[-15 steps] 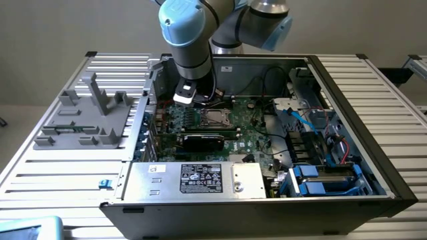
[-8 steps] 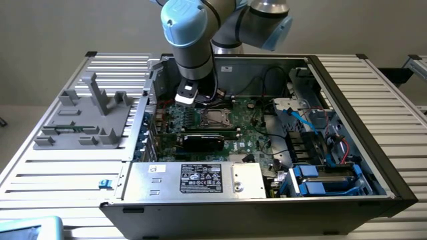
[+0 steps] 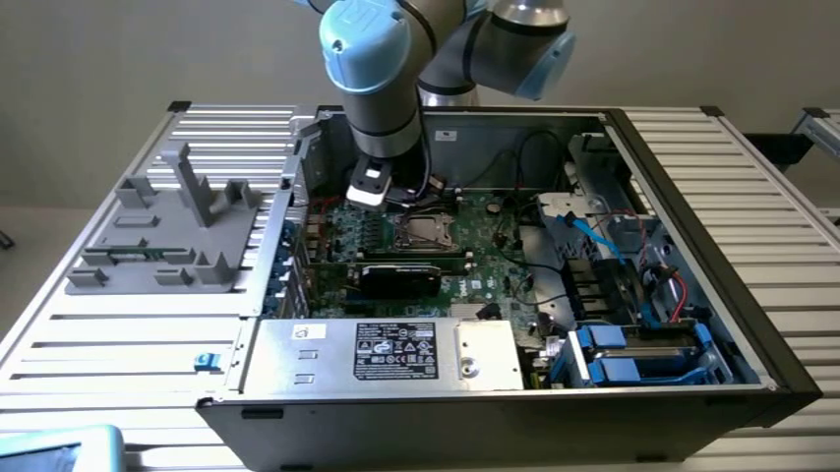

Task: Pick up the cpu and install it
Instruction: 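Install the first cpu locking lever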

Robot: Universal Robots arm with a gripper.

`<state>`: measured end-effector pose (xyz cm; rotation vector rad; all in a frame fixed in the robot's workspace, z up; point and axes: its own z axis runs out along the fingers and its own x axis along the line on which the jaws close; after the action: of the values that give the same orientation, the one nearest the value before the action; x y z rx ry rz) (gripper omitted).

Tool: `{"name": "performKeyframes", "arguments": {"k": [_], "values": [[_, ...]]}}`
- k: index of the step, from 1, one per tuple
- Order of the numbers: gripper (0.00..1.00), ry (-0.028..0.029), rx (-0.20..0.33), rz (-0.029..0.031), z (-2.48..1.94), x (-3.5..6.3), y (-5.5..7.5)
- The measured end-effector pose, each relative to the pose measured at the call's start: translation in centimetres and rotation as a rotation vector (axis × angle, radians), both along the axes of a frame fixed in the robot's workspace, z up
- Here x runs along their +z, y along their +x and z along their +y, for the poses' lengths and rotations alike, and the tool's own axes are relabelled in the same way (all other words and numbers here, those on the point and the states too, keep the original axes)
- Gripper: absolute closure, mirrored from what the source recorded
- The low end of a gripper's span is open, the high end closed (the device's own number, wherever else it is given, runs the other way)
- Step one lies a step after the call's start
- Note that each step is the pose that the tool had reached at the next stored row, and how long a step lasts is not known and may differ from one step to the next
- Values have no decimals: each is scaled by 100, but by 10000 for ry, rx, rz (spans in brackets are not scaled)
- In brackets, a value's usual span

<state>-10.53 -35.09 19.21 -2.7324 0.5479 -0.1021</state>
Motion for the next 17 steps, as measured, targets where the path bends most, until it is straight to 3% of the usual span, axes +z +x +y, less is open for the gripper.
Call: {"name": "performKeyframes", "arguments": {"k": [17], "values": [[88, -5, -20, -2, -21, 37, -22]]}}
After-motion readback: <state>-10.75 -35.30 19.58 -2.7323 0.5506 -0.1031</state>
